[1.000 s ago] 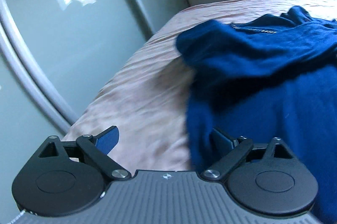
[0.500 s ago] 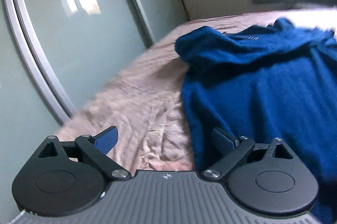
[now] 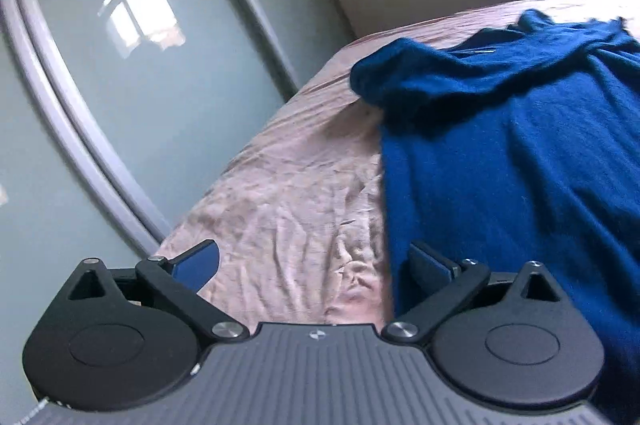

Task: Fold small clothes
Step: 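Withdraw both open tools from the folded sweater, then close both grippers on the ribbed hem of the navy sweater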

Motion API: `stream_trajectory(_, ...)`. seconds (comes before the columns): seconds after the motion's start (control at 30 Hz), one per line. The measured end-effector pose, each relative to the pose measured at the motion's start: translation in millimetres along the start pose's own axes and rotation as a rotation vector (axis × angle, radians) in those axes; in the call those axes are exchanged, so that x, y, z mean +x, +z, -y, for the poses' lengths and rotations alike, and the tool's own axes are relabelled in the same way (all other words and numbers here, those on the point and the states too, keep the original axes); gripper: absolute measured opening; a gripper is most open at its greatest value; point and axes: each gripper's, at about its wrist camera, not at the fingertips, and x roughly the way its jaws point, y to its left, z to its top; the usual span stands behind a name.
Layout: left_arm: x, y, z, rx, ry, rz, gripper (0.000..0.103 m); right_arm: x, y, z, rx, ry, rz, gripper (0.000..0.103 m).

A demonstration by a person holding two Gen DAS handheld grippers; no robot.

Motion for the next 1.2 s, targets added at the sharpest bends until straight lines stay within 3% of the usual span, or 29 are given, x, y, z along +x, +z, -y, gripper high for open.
stream_trajectory(0.07, -6.0, -1.0, -7.0, 0.007, -0.065, 0.005, 0.102, -7.4, -1.4, 0.1, 0.008, 0.032, 0.017, 0.075)
stream_trajectory(0.17, -16.5, -1.2, -16.7, -0.009, -0.234, -0.039, 0.102, -25.3, -2.2, 11.3, 0.055, 0.106, 0.100, 0.076)
stream_trajectory(0.2, -18.3, -1.2, -18.8, -0.016, -0.285, -0.067, 0.102, -30.5, -4.1, 18.3, 0.095, 0.154, 0.125, 0.081)
stream_trajectory(0.23, -19.4, -2.1, -20.5, -0.028, -0.324, -0.089, 0.102, -32.8, -5.1, 24.1, 0.125, 0.197, 0.120, 0.088)
stream_trajectory(0.33, -23.6, -8.0, -23.3, -0.089, -0.433, -0.169, 0.101, -32.4, -7.6, 31.6, 0.138, 0.261, 0.022, 0.088)
stream_trajectory(0.47, -16.6, -15.1, -30.4, -0.225, -0.569, -0.282, 0.101, -39.3, -19.5, 30.2, 0.059, 0.222, -0.073, 0.088)
stream_trajectory(0.57, -19.3, -19.5, -29.6, -0.257, -0.596, -0.310, 0.102, -47.8, -25.9, 34.8, 0.033, 0.233, -0.124, 0.088)
stream_trajectory(0.7, -22.8, -22.0, -24.2, -0.215, -0.624, -0.301, 0.103, -60.9, -31.8, 38.1, -0.005, 0.251, -0.180, 0.088)
stream_trajectory(0.97, -36.9, -23.3, -13.7, -0.156, -0.740, -0.293, 0.101, -76.2, -49.3, 35.2, -0.055, 0.277, -0.196, 0.088)
stream_trajectory(1.1, -40.4, -23.3, -10.6, -0.153, -0.792, -0.284, 0.100, -76.3, -48.9, 33.3, 0.005, 0.389, -0.219, 0.075)
stream_trajectory(1.17, -42.2, -23.9, -9.5, -0.147, -0.795, -0.277, 0.095, -74.4, -49.5, 31.7, 0.030, 0.423, -0.221, 0.075)
stream_trajectory(1.2, -43.0, -23.8, -9.6, -0.142, -0.789, -0.273, 0.090, -73.8, -49.4, 31.7, 0.040, 0.437, -0.224, 0.065)
